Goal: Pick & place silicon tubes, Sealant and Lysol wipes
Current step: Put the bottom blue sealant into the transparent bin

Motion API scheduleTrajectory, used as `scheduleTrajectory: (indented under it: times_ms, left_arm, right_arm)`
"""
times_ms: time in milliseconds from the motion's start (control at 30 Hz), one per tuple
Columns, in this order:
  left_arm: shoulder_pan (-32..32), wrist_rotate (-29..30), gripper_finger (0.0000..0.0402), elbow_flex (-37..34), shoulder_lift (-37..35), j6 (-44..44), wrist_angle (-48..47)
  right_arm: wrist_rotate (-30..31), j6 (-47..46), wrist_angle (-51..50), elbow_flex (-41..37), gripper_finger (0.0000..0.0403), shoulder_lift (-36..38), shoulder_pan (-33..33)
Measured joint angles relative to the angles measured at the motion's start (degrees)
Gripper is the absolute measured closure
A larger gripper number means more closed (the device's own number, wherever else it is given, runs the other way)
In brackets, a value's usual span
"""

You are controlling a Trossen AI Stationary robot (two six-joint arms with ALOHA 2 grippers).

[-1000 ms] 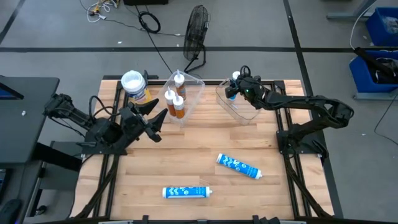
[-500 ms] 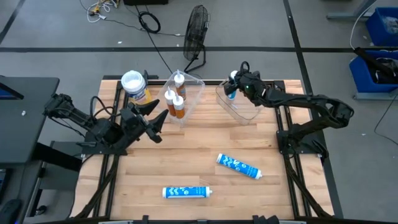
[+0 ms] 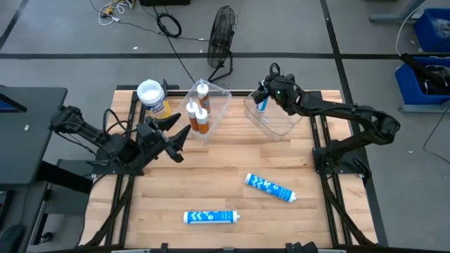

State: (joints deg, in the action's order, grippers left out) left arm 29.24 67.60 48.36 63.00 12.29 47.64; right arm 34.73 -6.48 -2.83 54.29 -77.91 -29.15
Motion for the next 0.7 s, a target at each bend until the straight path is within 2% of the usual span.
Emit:
scheduleTrajectory:
  times_ms: [167, 367, 533, 700]
  left_arm:
    - [1.2, 0.0, 0.011, 0.0, 0.0, 0.6, -0.3]
    - [2.6, 0.0, 0.011, 0.0, 0.0, 0.5, -2.7]
    - [4.0, -0.1, 0.011, 0.0, 0.0, 0.3, -4.1]
    - [5.6, -5.6, 0.011, 0.0, -1.4, -3.2, -9.6]
  right_arm:
    - [0.8, 0.3, -3.0, 3.1, 0.0138, 0.0, 0.0]
    - [0.4, 4.5, -9.5, 11.4, 0.0138, 0.0, 1.4]
    - [-2.3, 5.5, -20.6, 21.9, 0.0138, 0.0, 4.3]
    - [-3.3, 2.7, -34.4, 31.5, 0.0138, 0.0, 9.2]
